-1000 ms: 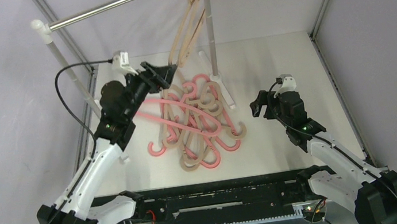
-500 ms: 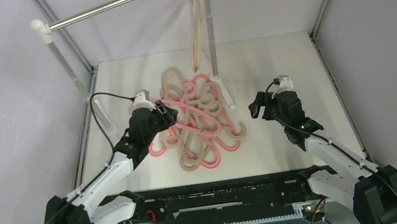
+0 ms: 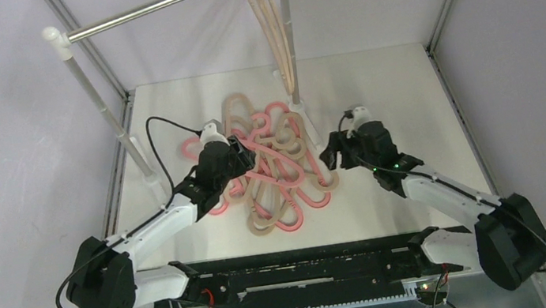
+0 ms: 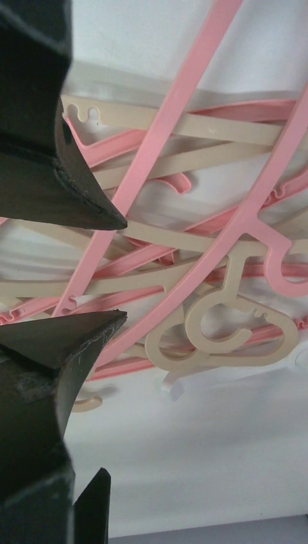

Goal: Organize the hangers

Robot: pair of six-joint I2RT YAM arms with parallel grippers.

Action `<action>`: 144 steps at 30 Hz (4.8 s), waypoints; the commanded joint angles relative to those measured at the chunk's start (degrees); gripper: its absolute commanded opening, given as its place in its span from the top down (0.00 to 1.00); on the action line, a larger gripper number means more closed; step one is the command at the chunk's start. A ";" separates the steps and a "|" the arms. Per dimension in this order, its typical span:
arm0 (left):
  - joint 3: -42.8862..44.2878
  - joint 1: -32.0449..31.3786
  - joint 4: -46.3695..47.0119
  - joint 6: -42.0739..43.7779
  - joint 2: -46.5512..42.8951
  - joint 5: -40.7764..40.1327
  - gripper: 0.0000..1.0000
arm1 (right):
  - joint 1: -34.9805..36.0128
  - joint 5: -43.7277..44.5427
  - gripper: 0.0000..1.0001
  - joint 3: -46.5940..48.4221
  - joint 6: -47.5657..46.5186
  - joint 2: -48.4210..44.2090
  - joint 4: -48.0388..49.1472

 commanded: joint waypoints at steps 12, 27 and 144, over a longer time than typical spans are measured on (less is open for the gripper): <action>-11.03 -0.13 -4.38 1.09 -14.42 -7.07 0.45 | 7.05 -5.94 0.36 10.50 0.29 20.43 6.83; -16.41 -0.08 -8.77 1.66 -22.17 -8.18 0.45 | 8.56 -4.85 0.44 14.97 0.34 29.20 6.16; -19.85 -0.17 -3.32 1.31 -24.92 -2.25 0.48 | 30.76 17.97 1.00 48.90 -19.93 10.58 15.27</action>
